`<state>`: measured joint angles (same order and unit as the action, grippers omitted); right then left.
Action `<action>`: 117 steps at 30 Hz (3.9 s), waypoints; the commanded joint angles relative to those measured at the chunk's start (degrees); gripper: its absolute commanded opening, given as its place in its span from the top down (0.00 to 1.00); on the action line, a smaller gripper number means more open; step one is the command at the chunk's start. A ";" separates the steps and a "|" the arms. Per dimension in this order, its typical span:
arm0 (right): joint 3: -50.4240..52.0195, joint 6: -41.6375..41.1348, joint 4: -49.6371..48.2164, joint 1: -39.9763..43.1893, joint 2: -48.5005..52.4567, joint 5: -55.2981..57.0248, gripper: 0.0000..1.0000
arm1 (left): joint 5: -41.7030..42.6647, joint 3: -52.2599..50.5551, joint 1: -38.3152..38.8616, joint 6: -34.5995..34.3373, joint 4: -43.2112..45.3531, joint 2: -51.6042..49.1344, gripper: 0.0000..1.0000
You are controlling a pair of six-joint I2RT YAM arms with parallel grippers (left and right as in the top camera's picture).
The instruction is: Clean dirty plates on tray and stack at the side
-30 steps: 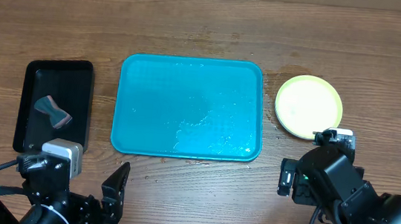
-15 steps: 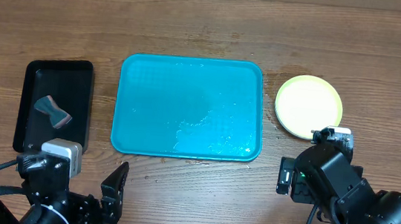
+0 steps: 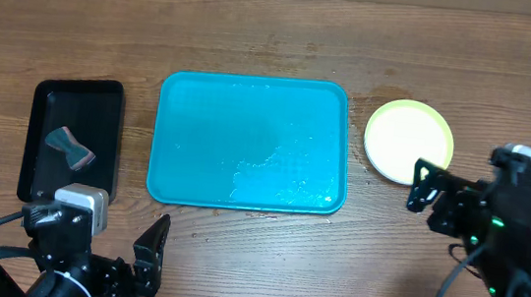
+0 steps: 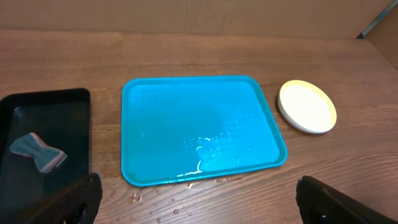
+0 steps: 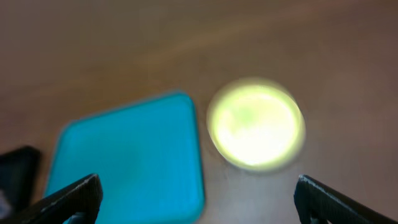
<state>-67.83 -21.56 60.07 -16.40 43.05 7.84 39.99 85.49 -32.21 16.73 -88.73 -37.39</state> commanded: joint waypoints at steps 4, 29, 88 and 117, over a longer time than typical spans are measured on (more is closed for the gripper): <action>15.91 13.94 -10.62 13.49 -11.02 -18.95 0.00 | -0.20 -0.24 0.35 0.87 0.04 0.20 0.00; 65.57 13.97 -58.84 16.79 -42.93 -29.44 0.00 | -0.20 -0.24 0.35 0.87 0.04 0.20 0.00; 67.36 16.02 -56.50 16.81 -42.88 -20.74 0.00 | 2.47 -28.20 20.06 1.03 25.86 13.35 0.00; 67.36 16.02 -56.50 16.81 -42.88 -20.76 0.00 | -36.81 -85.26 30.40 -31.45 84.46 37.18 0.00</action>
<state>-1.06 -5.91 3.92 0.08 0.73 -13.28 7.42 0.73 -2.22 -15.51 -4.21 -0.95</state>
